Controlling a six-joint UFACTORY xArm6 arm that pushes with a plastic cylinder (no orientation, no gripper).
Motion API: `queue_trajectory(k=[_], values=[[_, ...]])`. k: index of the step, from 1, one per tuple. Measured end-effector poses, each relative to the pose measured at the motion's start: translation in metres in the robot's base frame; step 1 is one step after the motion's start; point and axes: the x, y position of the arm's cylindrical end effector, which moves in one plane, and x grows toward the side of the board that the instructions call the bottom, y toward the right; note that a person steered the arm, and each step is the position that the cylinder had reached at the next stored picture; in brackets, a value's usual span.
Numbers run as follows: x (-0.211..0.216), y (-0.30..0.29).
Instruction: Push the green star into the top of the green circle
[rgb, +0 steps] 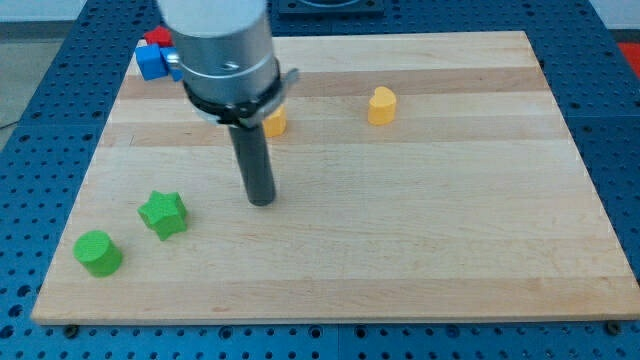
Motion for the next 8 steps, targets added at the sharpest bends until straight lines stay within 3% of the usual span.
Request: queue_trajectory(k=[1, 4, 6, 8], values=[[0.02, -0.022], [0.025, -0.128], [0.002, -0.102], [-0.01, -0.145]])
